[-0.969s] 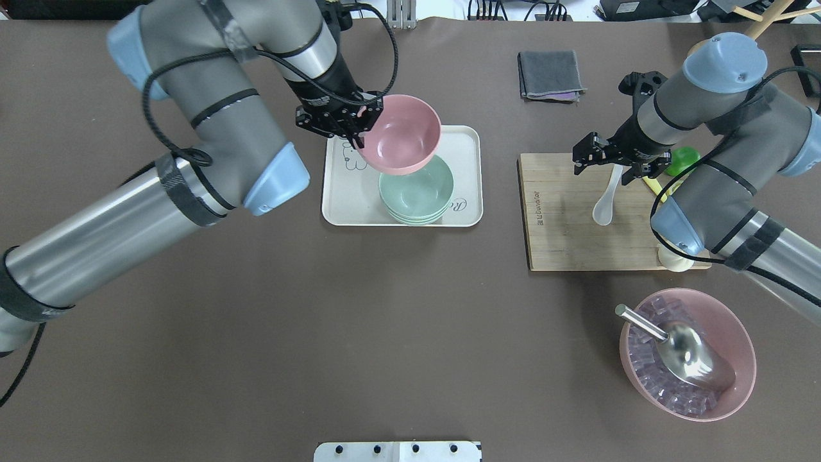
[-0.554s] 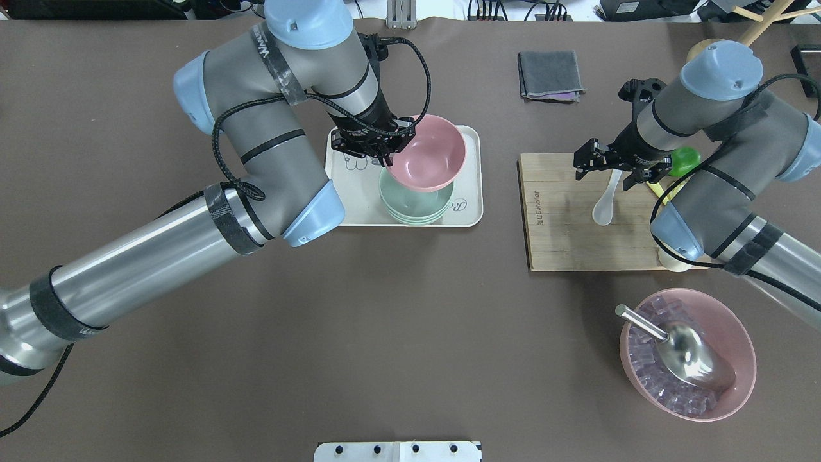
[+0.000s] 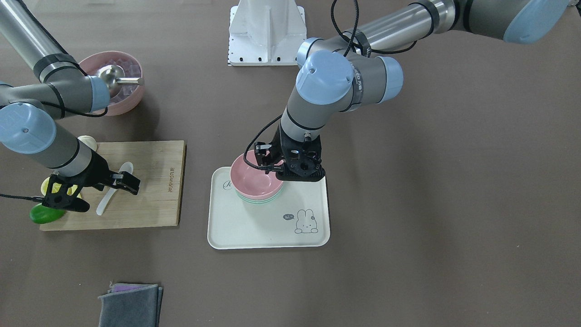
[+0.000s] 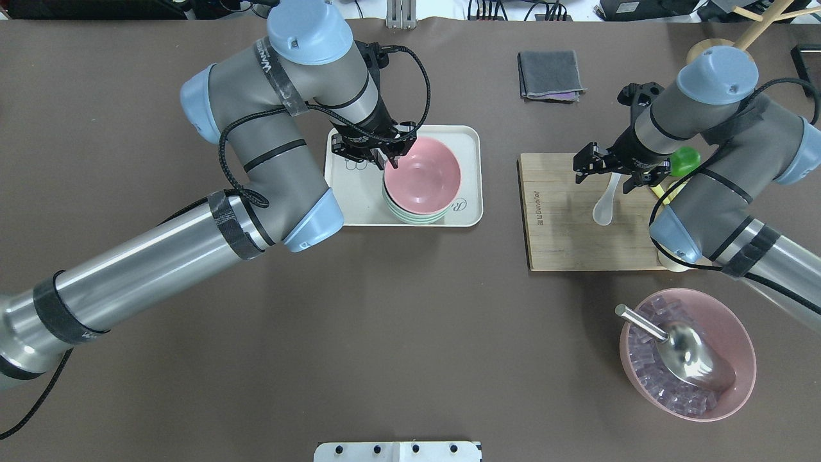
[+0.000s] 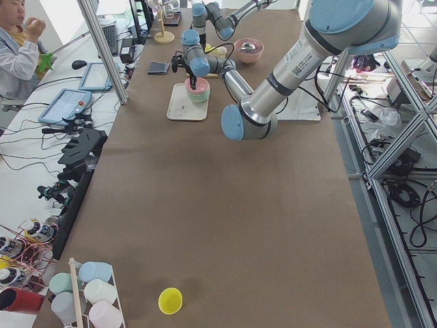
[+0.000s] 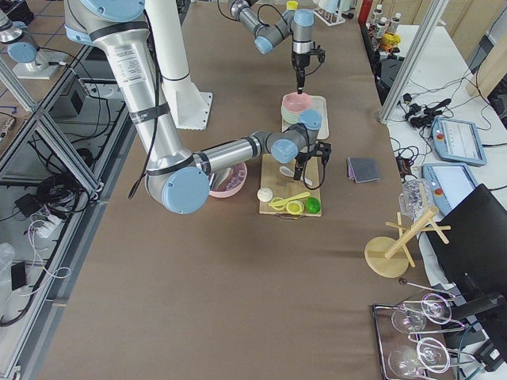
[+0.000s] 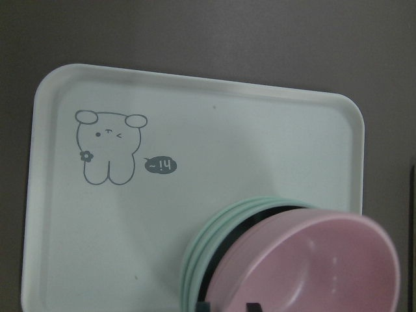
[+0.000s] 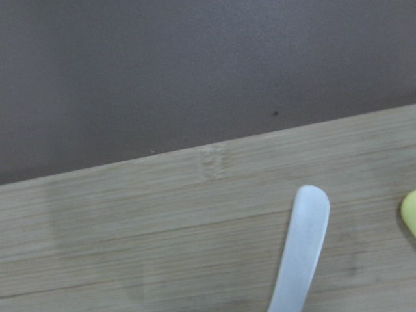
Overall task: Stack pink bowl on green and place spoon
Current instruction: 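Release pink bowl and lift left gripper while right gripper lifts spoon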
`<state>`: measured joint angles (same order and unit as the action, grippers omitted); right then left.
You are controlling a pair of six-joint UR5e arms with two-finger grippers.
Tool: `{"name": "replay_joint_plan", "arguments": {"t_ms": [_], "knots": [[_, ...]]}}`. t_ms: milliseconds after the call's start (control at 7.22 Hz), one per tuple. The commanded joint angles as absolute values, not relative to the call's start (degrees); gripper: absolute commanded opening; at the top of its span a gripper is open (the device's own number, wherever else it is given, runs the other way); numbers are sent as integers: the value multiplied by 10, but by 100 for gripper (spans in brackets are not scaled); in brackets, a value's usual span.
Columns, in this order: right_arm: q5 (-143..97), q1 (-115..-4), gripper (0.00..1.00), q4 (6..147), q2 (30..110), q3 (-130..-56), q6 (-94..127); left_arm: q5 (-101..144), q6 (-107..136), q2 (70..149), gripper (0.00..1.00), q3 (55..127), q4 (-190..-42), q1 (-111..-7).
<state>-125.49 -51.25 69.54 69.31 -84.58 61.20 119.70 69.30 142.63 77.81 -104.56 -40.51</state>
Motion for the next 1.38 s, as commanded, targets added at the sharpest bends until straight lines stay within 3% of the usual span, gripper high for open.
{"name": "replay_joint_plan", "arguments": {"t_ms": [0, 138, 692, 969, 1246], "knots": [[-1242, -509, 65, 697, 696, -845, 610, 1195, 693, 1423, 98, 784, -1048, -407], [-1246, -510, 1, 697, 700, -844, 606, 1195, 694, 1423, 98, 787, -1047, -407], [-1252, -517, 0, 703, 698, -851, 589, 1195, 693, 1405, 98, 812, -1045, -411], [-1266, -515, 0, 756, 600, -853, 643, 1228, 639, 1265, 98, 947, -1042, -458], [-1248, -468, 0, 766, 472, -837, 848, 1289, 541, 1149, 98, 1019, -1042, -524]]}}
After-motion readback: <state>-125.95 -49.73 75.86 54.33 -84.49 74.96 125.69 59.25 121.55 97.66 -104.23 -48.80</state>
